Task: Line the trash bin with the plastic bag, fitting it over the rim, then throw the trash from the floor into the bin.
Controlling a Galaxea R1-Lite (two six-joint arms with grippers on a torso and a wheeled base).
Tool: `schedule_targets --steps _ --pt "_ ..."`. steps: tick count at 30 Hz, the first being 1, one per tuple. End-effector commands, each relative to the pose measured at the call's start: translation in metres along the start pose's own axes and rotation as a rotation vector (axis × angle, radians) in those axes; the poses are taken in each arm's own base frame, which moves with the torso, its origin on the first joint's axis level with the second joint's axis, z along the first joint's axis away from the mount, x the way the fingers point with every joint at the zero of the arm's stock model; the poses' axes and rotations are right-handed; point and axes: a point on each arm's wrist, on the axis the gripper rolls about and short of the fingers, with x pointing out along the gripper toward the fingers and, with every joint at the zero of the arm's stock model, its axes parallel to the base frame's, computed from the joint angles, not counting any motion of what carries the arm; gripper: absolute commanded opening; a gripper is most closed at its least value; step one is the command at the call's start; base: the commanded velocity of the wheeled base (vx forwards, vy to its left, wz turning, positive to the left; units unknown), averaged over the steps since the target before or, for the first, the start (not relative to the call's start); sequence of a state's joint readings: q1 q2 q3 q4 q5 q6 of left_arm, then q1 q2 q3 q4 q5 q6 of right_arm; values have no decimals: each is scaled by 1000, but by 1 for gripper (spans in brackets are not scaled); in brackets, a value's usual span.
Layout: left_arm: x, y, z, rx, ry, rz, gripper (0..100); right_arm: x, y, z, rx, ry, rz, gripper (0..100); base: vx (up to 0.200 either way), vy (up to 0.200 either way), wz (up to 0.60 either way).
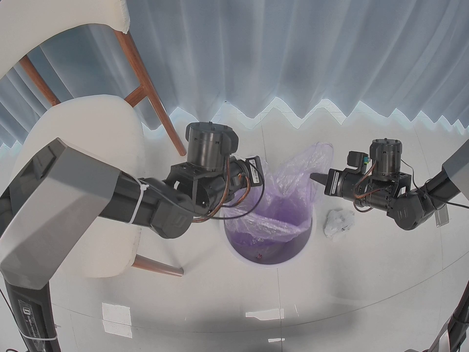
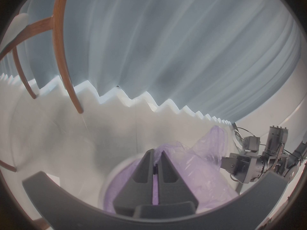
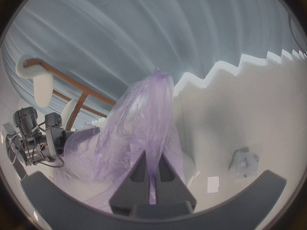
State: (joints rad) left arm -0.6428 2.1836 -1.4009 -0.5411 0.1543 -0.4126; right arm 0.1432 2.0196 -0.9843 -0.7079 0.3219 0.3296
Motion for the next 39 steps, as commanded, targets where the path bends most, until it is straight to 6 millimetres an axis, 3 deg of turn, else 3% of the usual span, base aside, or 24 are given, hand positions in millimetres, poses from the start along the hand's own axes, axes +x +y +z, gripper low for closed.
schedule_targets --steps 1,11,18,25,26,31,34,35,37,38,39 --pt "13 9 16 -9 -46 68 0 7 -23 21 8 -39 -45 0 0 0 0" --pt "22 19 15 116 -37 201 0 15 -44 36 7 -84 -78 0 0 0 0" --pt "25 28 9 127 -22 274 0 13 -59 25 -16 -53 -116 0 0 0 0" --pt "25 28 7 129 -15 280 0 6 -62 13 -30 -16 -124 0 0 0 0" --pt "25 28 7 129 -15 280 0 6 -62 13 -30 -16 -124 100 0 0 0" --pt "30 31 0 133 -1 285 0 -14 -52 12 -17 -1 -76 100 0 0 0" --pt "30 31 0 131 -1 285 0 -48 -38 22 -19 3 55 100 0 0 0" --pt "30 31 0 131 -1 285 0 -60 -35 21 -11 13 75 100 0 0 0" --pt "30 31 1 131 -2 285 0 -64 -35 19 -4 21 78 100 0 0 0" --pt "30 31 1 131 -2 285 0 -84 -32 13 23 51 82 100 0 0 0" --pt "29 31 1 131 -2 285 0 -90 -30 13 32 57 91 100 0 0 0"
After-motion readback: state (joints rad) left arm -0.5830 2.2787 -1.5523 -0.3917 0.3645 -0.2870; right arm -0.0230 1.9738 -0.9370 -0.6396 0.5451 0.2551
